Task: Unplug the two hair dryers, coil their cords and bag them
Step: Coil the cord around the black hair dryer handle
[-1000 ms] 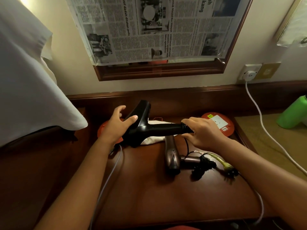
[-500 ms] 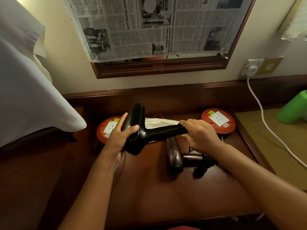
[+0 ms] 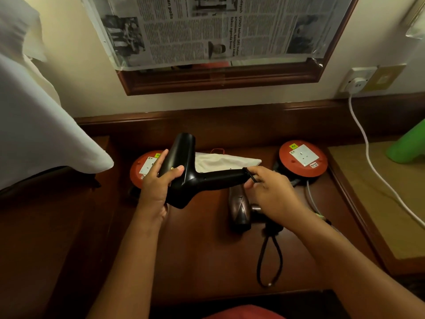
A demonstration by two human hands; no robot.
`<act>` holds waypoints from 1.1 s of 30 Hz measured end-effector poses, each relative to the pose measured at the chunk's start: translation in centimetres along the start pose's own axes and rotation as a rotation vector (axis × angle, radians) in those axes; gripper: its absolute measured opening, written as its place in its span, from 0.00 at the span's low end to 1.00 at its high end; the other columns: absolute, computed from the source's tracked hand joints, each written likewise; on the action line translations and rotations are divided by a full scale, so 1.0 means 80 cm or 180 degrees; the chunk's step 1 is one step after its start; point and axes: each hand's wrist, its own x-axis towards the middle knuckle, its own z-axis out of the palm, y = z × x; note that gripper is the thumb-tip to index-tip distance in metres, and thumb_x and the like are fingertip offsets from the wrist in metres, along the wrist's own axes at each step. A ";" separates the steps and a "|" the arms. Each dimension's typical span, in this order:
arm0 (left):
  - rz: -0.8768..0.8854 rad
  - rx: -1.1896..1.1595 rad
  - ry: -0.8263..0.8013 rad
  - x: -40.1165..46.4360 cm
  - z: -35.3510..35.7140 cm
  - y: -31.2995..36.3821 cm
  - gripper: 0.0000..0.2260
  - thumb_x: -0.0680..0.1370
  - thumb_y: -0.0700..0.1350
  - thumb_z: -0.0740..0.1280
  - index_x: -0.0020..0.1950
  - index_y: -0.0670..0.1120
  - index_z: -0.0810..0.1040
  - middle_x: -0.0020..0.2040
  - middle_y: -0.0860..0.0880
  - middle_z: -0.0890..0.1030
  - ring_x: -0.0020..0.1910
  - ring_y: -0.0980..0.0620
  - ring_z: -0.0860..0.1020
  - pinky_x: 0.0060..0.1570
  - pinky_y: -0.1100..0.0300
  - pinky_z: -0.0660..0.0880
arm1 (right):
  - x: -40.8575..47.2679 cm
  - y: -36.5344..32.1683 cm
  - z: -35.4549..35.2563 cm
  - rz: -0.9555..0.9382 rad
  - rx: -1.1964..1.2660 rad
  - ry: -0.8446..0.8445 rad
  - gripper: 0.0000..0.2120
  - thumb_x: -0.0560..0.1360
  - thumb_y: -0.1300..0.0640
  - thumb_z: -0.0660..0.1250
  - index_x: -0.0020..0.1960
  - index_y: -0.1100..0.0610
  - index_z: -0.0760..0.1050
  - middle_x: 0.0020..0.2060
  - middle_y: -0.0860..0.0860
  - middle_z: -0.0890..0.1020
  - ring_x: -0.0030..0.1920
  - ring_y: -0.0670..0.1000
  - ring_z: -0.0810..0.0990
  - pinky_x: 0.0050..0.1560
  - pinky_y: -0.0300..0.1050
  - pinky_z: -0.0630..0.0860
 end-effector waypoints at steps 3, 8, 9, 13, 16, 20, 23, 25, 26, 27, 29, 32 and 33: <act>0.0061 -0.0041 0.0083 -0.005 0.011 0.003 0.28 0.73 0.37 0.71 0.71 0.56 0.71 0.54 0.50 0.79 0.45 0.51 0.84 0.40 0.60 0.80 | -0.001 0.001 -0.011 0.0469 0.1086 -0.0097 0.09 0.79 0.65 0.60 0.57 0.56 0.73 0.43 0.51 0.84 0.29 0.45 0.75 0.26 0.38 0.70; 0.0122 -0.0147 0.0241 -0.013 0.029 0.007 0.28 0.73 0.38 0.71 0.70 0.56 0.72 0.57 0.48 0.79 0.51 0.47 0.82 0.51 0.52 0.79 | -0.013 0.011 -0.015 0.0966 0.2093 -0.0474 0.14 0.81 0.53 0.60 0.47 0.64 0.72 0.27 0.55 0.75 0.20 0.47 0.64 0.19 0.36 0.57; 0.0127 -0.0162 0.0274 -0.014 0.032 0.008 0.28 0.73 0.38 0.71 0.70 0.57 0.72 0.58 0.47 0.79 0.52 0.46 0.82 0.52 0.51 0.79 | -0.016 0.015 -0.013 0.1018 0.2222 -0.0547 0.16 0.81 0.50 0.60 0.44 0.62 0.72 0.24 0.55 0.72 0.19 0.47 0.61 0.19 0.35 0.55; 0.0183 -0.0090 0.0279 -0.024 0.043 0.007 0.28 0.73 0.38 0.71 0.70 0.57 0.71 0.58 0.47 0.79 0.52 0.45 0.82 0.53 0.50 0.79 | -0.027 0.037 -0.006 0.0952 0.2663 -0.0747 0.16 0.81 0.49 0.57 0.44 0.60 0.72 0.24 0.52 0.67 0.20 0.47 0.58 0.20 0.36 0.52; 0.0142 -0.0105 0.0325 -0.030 0.046 0.002 0.28 0.72 0.39 0.71 0.70 0.58 0.71 0.60 0.46 0.78 0.53 0.44 0.82 0.55 0.47 0.79 | -0.032 0.052 -0.002 0.0786 0.3101 -0.0928 0.12 0.82 0.58 0.54 0.47 0.61 0.73 0.28 0.52 0.69 0.23 0.46 0.60 0.20 0.37 0.55; 0.0123 -0.0213 0.0414 -0.036 0.046 -0.001 0.28 0.72 0.39 0.71 0.69 0.59 0.72 0.61 0.45 0.78 0.53 0.43 0.82 0.55 0.47 0.79 | -0.038 0.064 0.002 0.0758 0.3572 -0.1163 0.09 0.81 0.64 0.55 0.52 0.63 0.73 0.32 0.53 0.72 0.27 0.46 0.64 0.25 0.37 0.62; 0.0121 -0.0226 0.0379 -0.040 0.051 -0.005 0.27 0.72 0.39 0.72 0.68 0.59 0.73 0.60 0.45 0.78 0.54 0.43 0.81 0.56 0.45 0.78 | -0.040 0.071 -0.001 0.0814 0.3453 -0.1273 0.08 0.81 0.61 0.56 0.51 0.64 0.73 0.31 0.53 0.72 0.26 0.46 0.64 0.23 0.37 0.61; 0.0068 -0.0248 0.0386 -0.040 0.055 -0.006 0.27 0.72 0.39 0.72 0.68 0.59 0.73 0.60 0.46 0.78 0.54 0.43 0.81 0.53 0.47 0.79 | -0.040 0.076 -0.004 0.0884 0.3247 -0.1331 0.10 0.81 0.56 0.57 0.50 0.62 0.73 0.29 0.53 0.71 0.24 0.47 0.62 0.21 0.37 0.59; 0.0050 -0.0267 0.0389 -0.039 0.056 -0.006 0.27 0.72 0.40 0.72 0.68 0.59 0.73 0.61 0.46 0.78 0.54 0.43 0.81 0.51 0.49 0.79 | -0.041 0.079 -0.005 0.0926 0.3107 -0.1362 0.13 0.81 0.52 0.57 0.49 0.61 0.73 0.28 0.53 0.70 0.23 0.47 0.61 0.20 0.37 0.58; 0.0044 -0.0283 0.0387 -0.037 0.056 -0.006 0.27 0.71 0.40 0.72 0.68 0.59 0.73 0.61 0.45 0.78 0.54 0.43 0.81 0.49 0.50 0.79 | -0.041 0.081 -0.006 0.0971 0.2967 -0.1387 0.15 0.81 0.48 0.57 0.48 0.60 0.74 0.27 0.52 0.68 0.22 0.47 0.60 0.20 0.36 0.56; 0.0040 -0.0303 0.0350 -0.034 0.057 -0.005 0.27 0.71 0.40 0.72 0.68 0.58 0.73 0.61 0.45 0.79 0.54 0.44 0.82 0.50 0.51 0.79 | -0.040 0.086 -0.005 0.1029 0.2810 -0.1418 0.19 0.80 0.43 0.57 0.46 0.59 0.74 0.25 0.51 0.65 0.22 0.47 0.59 0.20 0.36 0.54; 0.0040 -0.0276 0.0299 -0.030 0.060 -0.001 0.27 0.71 0.40 0.71 0.68 0.57 0.73 0.60 0.44 0.80 0.54 0.44 0.82 0.55 0.49 0.78 | -0.036 0.089 -0.003 0.0979 0.2896 -0.1451 0.20 0.79 0.41 0.57 0.41 0.57 0.73 0.25 0.50 0.61 0.22 0.46 0.57 0.20 0.37 0.53; 0.0036 -0.0272 0.0278 -0.029 0.061 0.001 0.27 0.71 0.40 0.71 0.68 0.57 0.74 0.60 0.44 0.80 0.54 0.44 0.82 0.54 0.49 0.78 | -0.033 0.090 -0.003 0.0941 0.2944 -0.1464 0.20 0.79 0.41 0.57 0.39 0.56 0.73 0.25 0.49 0.61 0.22 0.46 0.56 0.20 0.37 0.52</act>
